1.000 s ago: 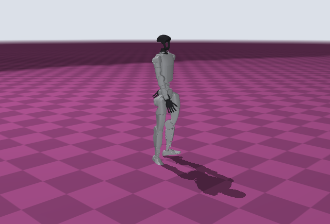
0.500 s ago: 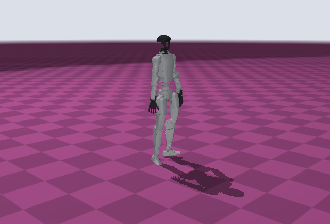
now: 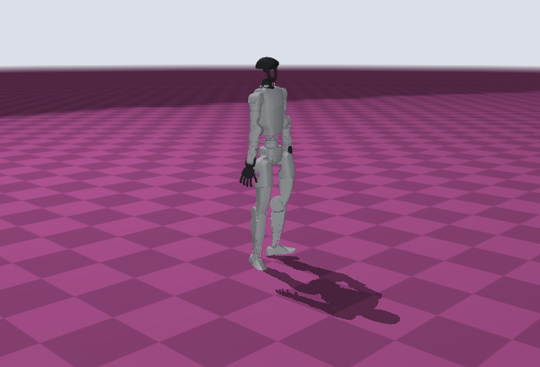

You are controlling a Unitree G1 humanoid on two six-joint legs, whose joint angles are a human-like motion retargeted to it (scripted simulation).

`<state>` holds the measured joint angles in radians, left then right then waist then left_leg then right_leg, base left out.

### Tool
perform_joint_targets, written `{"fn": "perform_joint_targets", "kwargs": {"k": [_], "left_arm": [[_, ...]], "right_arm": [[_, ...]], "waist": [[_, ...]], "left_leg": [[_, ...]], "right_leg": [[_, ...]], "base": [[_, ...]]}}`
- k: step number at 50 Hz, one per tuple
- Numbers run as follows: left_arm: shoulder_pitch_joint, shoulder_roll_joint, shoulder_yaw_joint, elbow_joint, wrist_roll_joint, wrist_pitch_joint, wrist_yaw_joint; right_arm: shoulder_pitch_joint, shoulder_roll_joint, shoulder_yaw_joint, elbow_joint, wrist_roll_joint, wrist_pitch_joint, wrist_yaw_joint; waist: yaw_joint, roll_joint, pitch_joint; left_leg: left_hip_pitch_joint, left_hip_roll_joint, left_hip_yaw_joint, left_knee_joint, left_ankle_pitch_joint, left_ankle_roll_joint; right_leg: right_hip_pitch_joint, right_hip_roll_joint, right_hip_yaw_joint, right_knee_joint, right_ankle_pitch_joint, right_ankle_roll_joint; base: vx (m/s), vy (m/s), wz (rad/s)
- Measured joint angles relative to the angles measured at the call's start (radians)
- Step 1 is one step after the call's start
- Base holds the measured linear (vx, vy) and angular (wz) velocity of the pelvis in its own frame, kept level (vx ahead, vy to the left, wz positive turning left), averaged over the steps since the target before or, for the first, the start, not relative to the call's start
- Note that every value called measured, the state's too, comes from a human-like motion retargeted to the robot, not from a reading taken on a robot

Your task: In place motions

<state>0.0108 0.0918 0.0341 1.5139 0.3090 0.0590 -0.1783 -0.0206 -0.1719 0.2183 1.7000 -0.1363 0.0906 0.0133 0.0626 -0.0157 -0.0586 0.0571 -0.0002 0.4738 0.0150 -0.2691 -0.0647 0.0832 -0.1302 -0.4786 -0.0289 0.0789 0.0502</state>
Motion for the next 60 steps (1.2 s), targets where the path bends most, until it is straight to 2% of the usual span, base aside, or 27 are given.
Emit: {"fn": "perform_joint_targets", "kwargs": {"k": [5, 10, 16, 20, 24, 28, 32, 36, 40, 45, 48, 54, 57, 60], "left_arm": [[0.210, 0.030, 0.123, 0.185, -0.025, 0.078, 0.047], [0.433, 0.022, 0.254, 0.177, -0.050, 0.077, 0.025], [0.523, 0.002, 0.327, 0.186, -0.154, 0.105, 0.044], [0.441, -0.002, 0.294, 0.186, -0.233, 0.116, 0.056], [0.232, 0.008, 0.177, 0.180, -0.243, 0.083, 0.102], [-0.002, 0.009, 0.061, 0.083, -0.179, 0.097, 0.062], [-0.184, -0.037, 0.013, -0.081, -0.174, 0.070, -0.023], [-0.313, -0.090, -0.010, -0.236, -0.225, -0.002, -0.066], [-0.376, -0.104, -0.031, -0.365, -0.225, -0.057, -0.072], [-0.360, -0.071, -0.067, -0.404, -0.172, -0.097, -0.059], [-0.311, -0.062, -0.075, -0.336, -0.132, -0.095, -0.071], [-0.157, -0.049, -0.006, -0.056, -0.069, -0.028, -0.089], [-0.042, -0.021, 0.072, 0.076, -0.054, 0.020, -0.038], [0.101, 0.011, 0.163, 0.167, -0.070, 0.050, 0.017]], "right_arm": [[-0.182, 0.069, 0.122, -0.257, -0.111, -0.064, 0.074], [-0.305, 0.111, 0.176, -0.525, -0.098, -0.127, 0.055], [-0.349, 0.117, 0.204, -0.644, -0.080, -0.191, 0.020], [-0.305, 0.100, 0.220, -0.617, -0.123, -0.195, 0.020], [-0.199, 0.069, 0.185, -0.502, -0.153, -0.186, 0.025], [-0.061, 0.047, 0.050, -0.292, -0.165, -0.146, 0.049], [0.052, 0.011, -0.123, -0.041, -0.152, -0.044, 0.128], [0.210, -0.050, -0.227, 0.000, -0.117, 0.038, 0.146], [0.313, -0.095, -0.311, 0.000, -0.099, 0.030, 0.055], [0.350, -0.111, -0.357, 0.000, -0.076, 0.047, 0.027], [0.321, -0.099, -0.341, 0.000, -0.034, 0.060, 0.025], [0.145, -0.046, -0.214, 0.000, -0.001, 0.015, 0.029], [0.010, -0.011, -0.127, -0.011, -0.014, -0.037, 0.053], [-0.099, 0.024, -0.056, -0.128, -0.033, -0.065, 0.111]], "waist": [[-0.021, 0.004, -0.004], [-0.044, 0.011, -0.002], [-0.056, 0.006, -0.016], [-0.064, 0.000, -0.026], [-0.051, -0.007, -0.024], [-0.030, -0.025, -0.018], [-0.022, -0.043, -0.021], [-0.039, -0.042, -0.025], [-0.065, -0.035, -0.014], [-0.070, -0.026, -0.005], [-0.049, -0.016, -0.007], [-0.016, 0.002, -0.012], [-0.005, 0.006, -0.014], [0.005, 0.009, -0.013]], "left_leg": [[0.001, 0.012, 0.013, -0.008, 0.008, -0.003], [-0.003, 0.022, 0.023, -0.010, 0.014, -0.007], [-0.010, 0.024, 0.019, -0.007, 0.019, -0.009], [-0.018, 0.024, 0.015, -0.004, 0.020, -0.008], [-0.025, 0.021, 0.008, 0.001, 0.018, -0.005], [-0.038, 0.015, -0.017, 0.011, 0.015, -0.001], [-0.065, 0.011, -0.046, 0.024, 0.012, 0.003], [-0.090, 0.008, -0.063, 0.030, 0.009, 0.009], [-0.097, 0.002, -0.075, 0.032, 0.007, 0.013], [-0.088, -0.002, -0.075, 0.032, 0.004, 0.011], [-0.083, -0.003, -0.071, 0.031, 0.001, 0.010], [-0.069, -0.006, -0.071, 0.023, 0.001, 0.011], [-0.056, -0.008, -0.059, 0.015, 0.003, 0.008], [-0.049, -0.006, -0.043, 0.010, 0.004, 0.004]], "right_leg": [[-0.018, 0.012, 0.022, 0.006, -0.008, -0.001], [-0.031, 0.022, 0.039, 0.010, -0.013, 0.000], [-0.033, 0.022, 0.037, 0.010, -0.017, 0.001], [-0.032, 0.019, 0.027, 0.008, -0.017, 0.000], [-0.023, 0.012, 0.000, 0.001, -0.012, 0.002], [-0.006, 0.001, -0.036, -0.006, -0.010, 0.008], [0.004, -0.010, -0.071, -0.011, -0.011, 0.019], [0.003, -0.016, -0.090, -0.014, -0.011, 0.026], [0.006, -0.021, -0.098, -0.014, -0.010, 0.027], [0.010, -0.024, -0.095, -0.013, -0.007, 0.024], [0.011, -0.023, -0.090, -0.013, -0.005, 0.024], [0.011, -0.019, -0.075, -0.010, -0.008, 0.021], [0.006, -0.018, -0.062, -0.007, -0.008, 0.018], [-0.009, -0.017, -0.041, -0.001, -0.007, 0.014]], "base": [[0.00, -0.02, 0.01], [0.00, 0.00, 0.00], [0.00, 0.00, 0.00], [0.00, 0.00, 0.00], [0.00, 0.00, 0.00], [-0.05, -0.02, 0.35], [-0.04, -0.03, 0.39], [0.01, 0.00, 0.17], [0.00, 0.00, 0.00], [0.00, 0.00, 0.00], [0.03, 0.05, -0.15], [0.01, 0.05, 0.02], [0.00, 0.00, 0.00], [0.02, -0.01, -0.25]]}}
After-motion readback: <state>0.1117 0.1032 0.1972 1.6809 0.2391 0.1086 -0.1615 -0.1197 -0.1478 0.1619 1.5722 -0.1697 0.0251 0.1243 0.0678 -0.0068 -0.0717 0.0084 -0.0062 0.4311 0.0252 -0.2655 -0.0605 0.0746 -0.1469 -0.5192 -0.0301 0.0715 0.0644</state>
